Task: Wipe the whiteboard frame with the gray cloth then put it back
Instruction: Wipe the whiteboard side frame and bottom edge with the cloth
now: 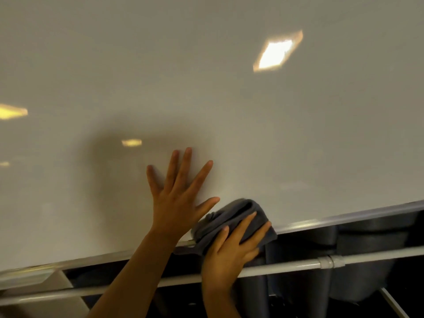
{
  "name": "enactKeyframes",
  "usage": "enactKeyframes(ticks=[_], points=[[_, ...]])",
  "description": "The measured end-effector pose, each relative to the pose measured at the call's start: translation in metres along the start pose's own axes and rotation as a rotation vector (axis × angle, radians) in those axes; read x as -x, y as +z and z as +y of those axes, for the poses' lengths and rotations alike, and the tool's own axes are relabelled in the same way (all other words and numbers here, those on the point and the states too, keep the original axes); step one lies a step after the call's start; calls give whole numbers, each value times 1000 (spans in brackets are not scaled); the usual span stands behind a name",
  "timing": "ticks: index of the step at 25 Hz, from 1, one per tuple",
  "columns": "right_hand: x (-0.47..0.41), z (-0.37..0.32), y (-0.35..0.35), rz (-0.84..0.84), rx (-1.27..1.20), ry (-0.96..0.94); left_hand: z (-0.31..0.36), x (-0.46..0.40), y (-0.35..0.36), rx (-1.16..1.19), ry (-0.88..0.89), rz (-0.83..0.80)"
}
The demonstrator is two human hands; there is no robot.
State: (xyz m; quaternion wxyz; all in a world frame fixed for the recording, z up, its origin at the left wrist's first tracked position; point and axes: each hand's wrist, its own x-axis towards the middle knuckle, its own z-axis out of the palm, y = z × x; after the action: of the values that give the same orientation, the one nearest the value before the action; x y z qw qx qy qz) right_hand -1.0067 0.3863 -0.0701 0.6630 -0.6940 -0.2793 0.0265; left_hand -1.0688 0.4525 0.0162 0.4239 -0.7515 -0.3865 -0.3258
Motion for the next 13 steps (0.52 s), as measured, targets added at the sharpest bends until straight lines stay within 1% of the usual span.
enactKeyframes(ticks=[3,6,10,13], points=[[25,-8,13,-57,4,-77,-17,8,1,8,-9,-18],[27,1,14,-43,24,-127,-25,14,1,21,1,-6],[9,5,11,60,-12,-78,-39,14,1,-9,33,47],[8,-5,15,93,-56,-46,-51,11,2,-21,59,68]])
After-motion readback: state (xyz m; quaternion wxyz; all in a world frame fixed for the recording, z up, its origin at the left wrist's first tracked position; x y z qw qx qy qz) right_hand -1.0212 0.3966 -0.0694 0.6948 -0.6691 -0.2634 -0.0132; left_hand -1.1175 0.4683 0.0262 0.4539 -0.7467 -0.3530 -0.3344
